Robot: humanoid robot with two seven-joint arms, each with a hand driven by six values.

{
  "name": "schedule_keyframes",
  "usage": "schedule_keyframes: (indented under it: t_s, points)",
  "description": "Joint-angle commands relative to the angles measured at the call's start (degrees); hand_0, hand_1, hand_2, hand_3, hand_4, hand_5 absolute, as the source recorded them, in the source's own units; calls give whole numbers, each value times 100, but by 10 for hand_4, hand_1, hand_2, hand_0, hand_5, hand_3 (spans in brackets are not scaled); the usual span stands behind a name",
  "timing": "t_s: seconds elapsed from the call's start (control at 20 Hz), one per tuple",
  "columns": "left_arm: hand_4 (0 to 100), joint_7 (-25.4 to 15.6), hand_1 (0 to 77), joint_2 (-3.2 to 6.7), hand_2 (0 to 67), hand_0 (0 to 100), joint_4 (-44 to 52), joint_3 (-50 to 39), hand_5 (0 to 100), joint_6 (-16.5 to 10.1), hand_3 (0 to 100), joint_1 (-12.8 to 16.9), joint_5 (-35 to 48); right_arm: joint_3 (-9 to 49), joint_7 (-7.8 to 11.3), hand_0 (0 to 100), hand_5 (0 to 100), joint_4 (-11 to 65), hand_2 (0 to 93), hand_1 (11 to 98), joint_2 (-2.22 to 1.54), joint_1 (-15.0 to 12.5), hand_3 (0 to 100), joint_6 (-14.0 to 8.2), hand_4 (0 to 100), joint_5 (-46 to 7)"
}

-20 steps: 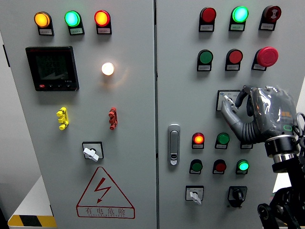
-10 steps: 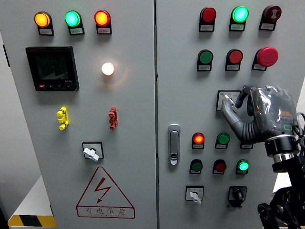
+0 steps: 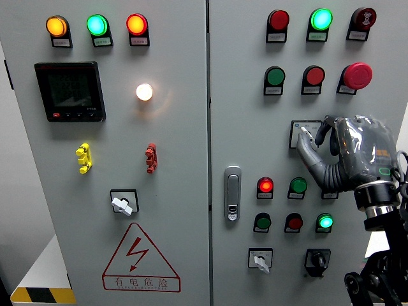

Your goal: Rotate and turn off gray switch

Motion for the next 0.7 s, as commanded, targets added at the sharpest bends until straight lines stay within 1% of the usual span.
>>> schedule_keyframes:
  t_s: [0.0,0.25,0.35,0.65]
  points:
    - [122,0,0,0,101,0,-1,0,127,1,207,0,-1,-69,-114,749,992,-2,692,329,-3,-10,952,1,795,8]
    - [122,-9,0,0,101,0,-1,0,127,1,207,0,-1,-87,-141,756,972,-2,683,335,-3,-10,940,1,767,8]
    - [121,0,0,0,101,0,-1,0,127,1,207,0,-1,-87,-194,757,965,-2,681,336,-3,-10,928,1,759,8]
    - [121,0,0,0,102,0,-1,0,127,1,207,0,-1,-87,-203,761,945,-2,681,337,-3,-27,927,-7,751,8]
